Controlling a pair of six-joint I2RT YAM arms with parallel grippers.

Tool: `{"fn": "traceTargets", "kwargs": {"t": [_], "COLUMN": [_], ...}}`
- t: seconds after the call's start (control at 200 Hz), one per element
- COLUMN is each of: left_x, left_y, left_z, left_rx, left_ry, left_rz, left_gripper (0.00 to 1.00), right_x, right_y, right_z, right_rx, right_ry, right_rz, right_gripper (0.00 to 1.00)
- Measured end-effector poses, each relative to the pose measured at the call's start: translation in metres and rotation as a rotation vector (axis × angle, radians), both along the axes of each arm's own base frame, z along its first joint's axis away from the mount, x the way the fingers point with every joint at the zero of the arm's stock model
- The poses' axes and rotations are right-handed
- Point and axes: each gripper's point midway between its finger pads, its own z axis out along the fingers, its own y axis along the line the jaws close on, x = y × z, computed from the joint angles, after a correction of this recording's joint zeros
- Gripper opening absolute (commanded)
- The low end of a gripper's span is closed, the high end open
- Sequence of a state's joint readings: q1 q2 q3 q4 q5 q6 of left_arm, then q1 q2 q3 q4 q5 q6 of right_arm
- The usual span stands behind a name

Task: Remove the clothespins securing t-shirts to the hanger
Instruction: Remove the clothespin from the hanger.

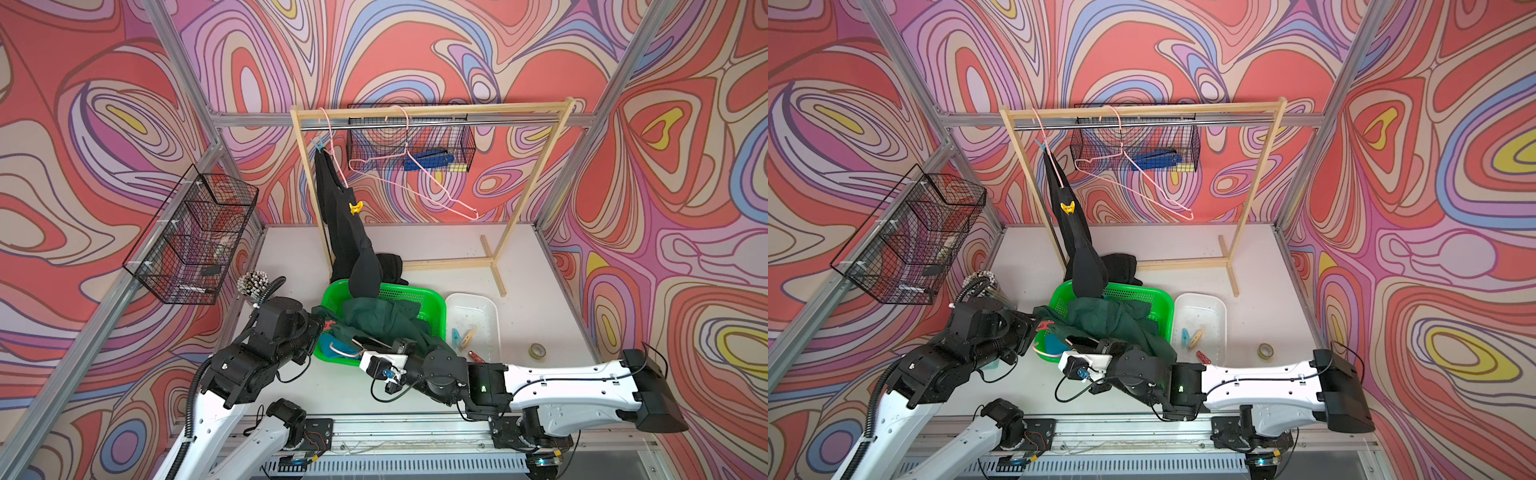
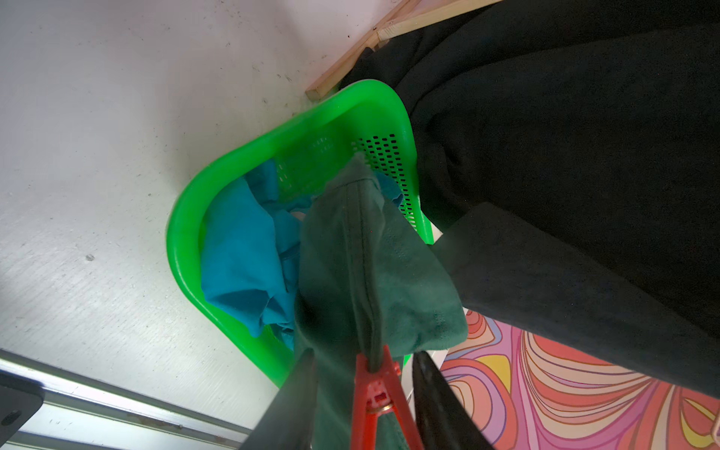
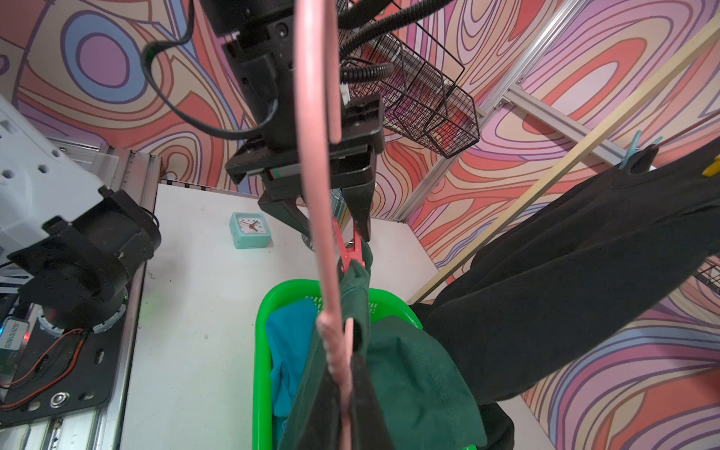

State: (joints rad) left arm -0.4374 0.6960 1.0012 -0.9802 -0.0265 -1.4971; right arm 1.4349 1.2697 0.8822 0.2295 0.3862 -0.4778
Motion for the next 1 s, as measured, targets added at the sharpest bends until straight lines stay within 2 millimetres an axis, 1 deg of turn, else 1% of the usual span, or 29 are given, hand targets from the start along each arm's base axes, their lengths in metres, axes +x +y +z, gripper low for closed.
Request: {"fn": "traceTargets", "kwargs": {"t": [0.155, 0.195, 0.255, 0.321, 0.501, 0.641, 0.841, 0.936, 0.997], "left_x": [0.003, 0.005, 0.007, 0.009, 0.01, 0.011, 0.013, 0.015, 0.015], "left_y": [-0.002, -0.002, -0.003, -0.004, -0.002, 0.0, 0.006, 0.007, 0.007], "left_z": [0.002, 0.003, 0.004, 0.004, 0.002, 0.003, 0.005, 0.008, 0.01], "left_rx": [-0.006, -0.008, -0.01, -0.013, -0.003, 0.01, 0.051, 0.066, 0.075], "left_ry": [-0.011, -0.015, -0.02, -0.026, -0.025, -0.033, -0.056, -0.075, -0.089], "left_rz": [0.0, 0.0, 0.001, 0.002, 0.009, 0.019, 0.024, 0.014, 0.003], "left_gripper": [0.36, 0.33, 0.23, 0.16, 0.04, 0.0, 0.01, 0.01, 0.01], "right_x": [0.0, 0.001, 0.001, 0.001, 0.001, 0.001, 0.003, 0.007, 0.013], "right_y": [0.0, 0.0, -0.001, -0.001, -0.003, -0.006, -0.012, -0.014, -0.016], "right_z": [0.0, 0.0, 0.0, -0.001, -0.004, -0.008, -0.005, -0.007, -0.01], "right_rx": [0.001, 0.003, 0.004, 0.003, 0.006, 0.007, 0.026, 0.017, 0.002], "right_ry": [0.002, 0.003, 0.005, 0.006, 0.013, 0.028, 0.041, 0.059, 0.082], "right_rz": [-0.003, -0.004, -0.007, -0.008, -0.013, -0.016, -0.035, -0.048, -0.06], "right_gripper": [0.0, 0.0, 0.0, 0.0, 0.0, 0.0, 0.0, 0.0, 0.0]}}
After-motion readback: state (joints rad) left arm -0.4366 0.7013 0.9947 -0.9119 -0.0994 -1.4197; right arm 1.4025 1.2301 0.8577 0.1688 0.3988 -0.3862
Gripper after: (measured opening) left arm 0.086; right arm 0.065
